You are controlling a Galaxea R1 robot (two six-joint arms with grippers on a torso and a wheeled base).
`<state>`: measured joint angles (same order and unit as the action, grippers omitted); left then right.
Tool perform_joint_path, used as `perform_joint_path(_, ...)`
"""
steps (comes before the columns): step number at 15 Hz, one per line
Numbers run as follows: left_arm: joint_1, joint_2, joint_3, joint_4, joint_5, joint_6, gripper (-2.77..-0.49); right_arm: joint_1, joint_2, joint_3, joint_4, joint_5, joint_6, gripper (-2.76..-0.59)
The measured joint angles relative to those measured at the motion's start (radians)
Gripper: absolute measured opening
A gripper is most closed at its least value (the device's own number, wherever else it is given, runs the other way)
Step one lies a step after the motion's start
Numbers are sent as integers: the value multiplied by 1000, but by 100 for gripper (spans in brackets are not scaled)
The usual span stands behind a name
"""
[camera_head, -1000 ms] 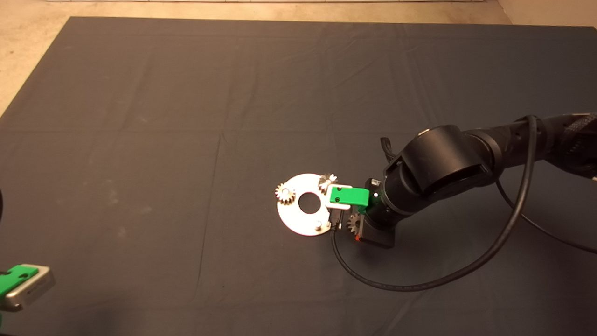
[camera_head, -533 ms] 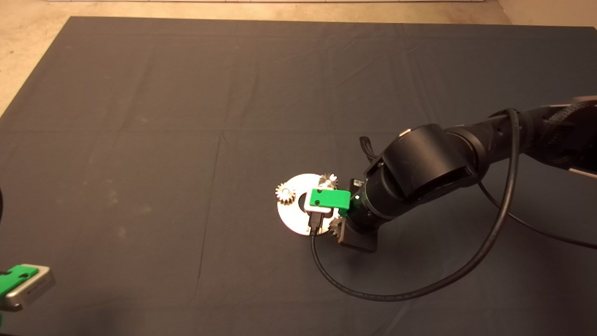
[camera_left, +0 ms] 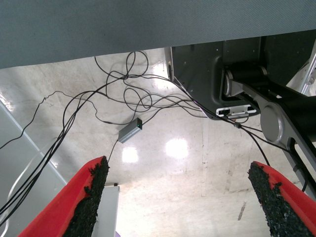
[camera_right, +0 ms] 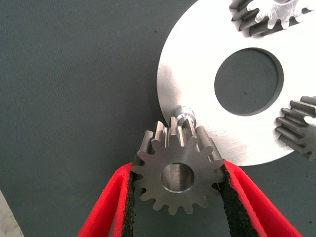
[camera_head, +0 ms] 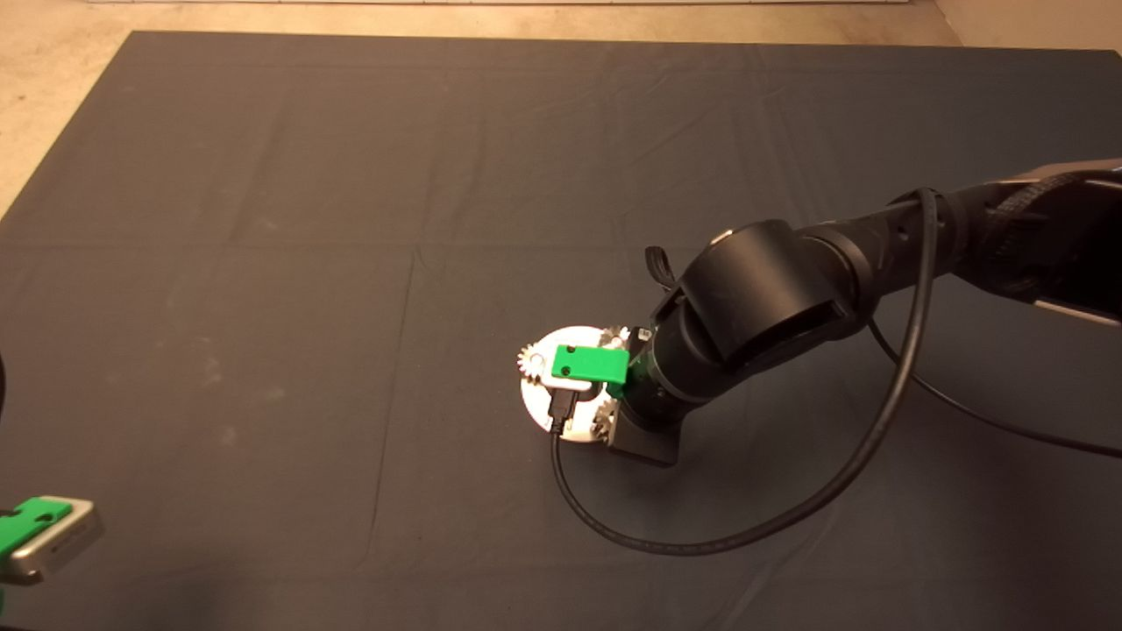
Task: Install three planetary gears onto the carrier pins
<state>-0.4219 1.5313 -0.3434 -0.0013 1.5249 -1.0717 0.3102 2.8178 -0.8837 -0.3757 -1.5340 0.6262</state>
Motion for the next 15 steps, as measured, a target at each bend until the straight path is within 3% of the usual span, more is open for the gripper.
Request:
perform_joint_path(6, 0, 0, 0, 0, 0, 0, -124, 0, 17, -54, 26, 0, 0, -231)
perform_joint_path(15, 0, 0, 0, 0, 0, 4, -124, 0, 22, -93, 30, 0, 0, -231)
